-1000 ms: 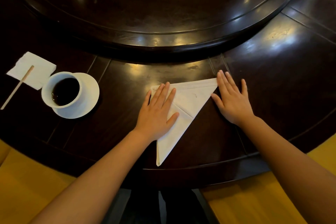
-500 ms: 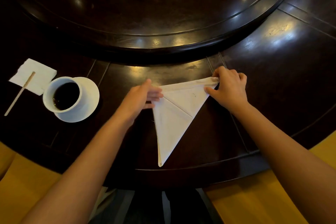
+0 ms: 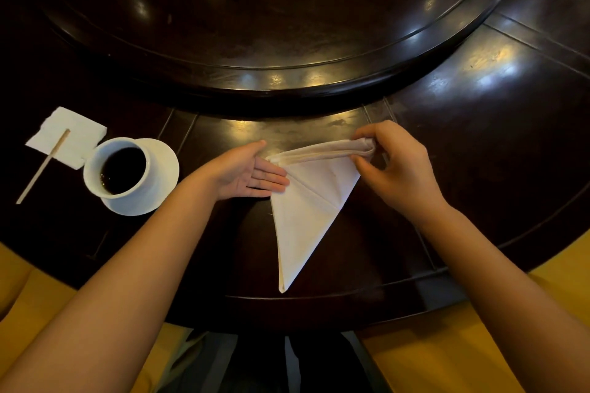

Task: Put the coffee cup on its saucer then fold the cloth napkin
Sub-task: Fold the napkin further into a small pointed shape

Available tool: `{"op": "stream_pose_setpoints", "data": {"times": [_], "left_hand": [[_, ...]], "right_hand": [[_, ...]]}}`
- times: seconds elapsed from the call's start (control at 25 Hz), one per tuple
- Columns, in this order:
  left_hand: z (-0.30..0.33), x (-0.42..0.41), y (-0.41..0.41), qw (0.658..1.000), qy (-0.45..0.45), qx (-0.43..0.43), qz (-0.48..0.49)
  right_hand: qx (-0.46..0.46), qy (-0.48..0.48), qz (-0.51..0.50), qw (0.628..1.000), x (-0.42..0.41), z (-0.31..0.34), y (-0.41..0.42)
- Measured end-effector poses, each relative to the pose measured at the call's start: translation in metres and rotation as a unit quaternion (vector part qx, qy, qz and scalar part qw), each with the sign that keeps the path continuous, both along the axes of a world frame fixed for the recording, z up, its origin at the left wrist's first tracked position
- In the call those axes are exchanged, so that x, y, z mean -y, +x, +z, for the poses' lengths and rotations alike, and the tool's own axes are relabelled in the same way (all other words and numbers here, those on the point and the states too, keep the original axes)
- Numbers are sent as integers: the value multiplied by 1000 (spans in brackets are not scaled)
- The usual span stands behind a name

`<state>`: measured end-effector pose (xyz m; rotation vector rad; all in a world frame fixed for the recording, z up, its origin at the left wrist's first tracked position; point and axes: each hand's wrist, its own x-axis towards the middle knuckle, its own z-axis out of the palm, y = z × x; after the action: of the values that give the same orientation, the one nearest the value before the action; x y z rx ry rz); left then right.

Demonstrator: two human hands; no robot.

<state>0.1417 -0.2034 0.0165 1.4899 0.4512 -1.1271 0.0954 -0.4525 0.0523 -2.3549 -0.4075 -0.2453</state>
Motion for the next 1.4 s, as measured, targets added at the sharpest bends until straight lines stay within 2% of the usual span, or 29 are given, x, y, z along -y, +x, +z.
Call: {"op": "stream_pose_setpoints", "data": {"times": [0.16,0.32,0.52,0.72,1.0,1.2,1.28,1.4], "left_hand": [[1,-1,1,999,29,4,-22],[3,5,-3,991,121,62,-4],[8,11,-2,975,183,123,-13],[7,11,-3,970,204,133,-9],[2,9,-6,934,272,222,-68],[0,11,-8,923,289,243,-68],[-1,11,-8,922,289,249,-63],[-4,11,-10,915,296,267,-68]], "right_hand": [[41,-20,125,991,-30,7,-39],[53,-76,216,972,-55,-9,-71],[33,-83,234,968,-57,-33,-94],[38,-81,239,967,-51,-56,-108],[25,-99,285,953,-52,-80,-120],[-12,-68,224,972,-56,-82,-125],[10,-109,175,978,-60,-84,-124],[-54,-221,126,966,-62,-87,-119]]}}
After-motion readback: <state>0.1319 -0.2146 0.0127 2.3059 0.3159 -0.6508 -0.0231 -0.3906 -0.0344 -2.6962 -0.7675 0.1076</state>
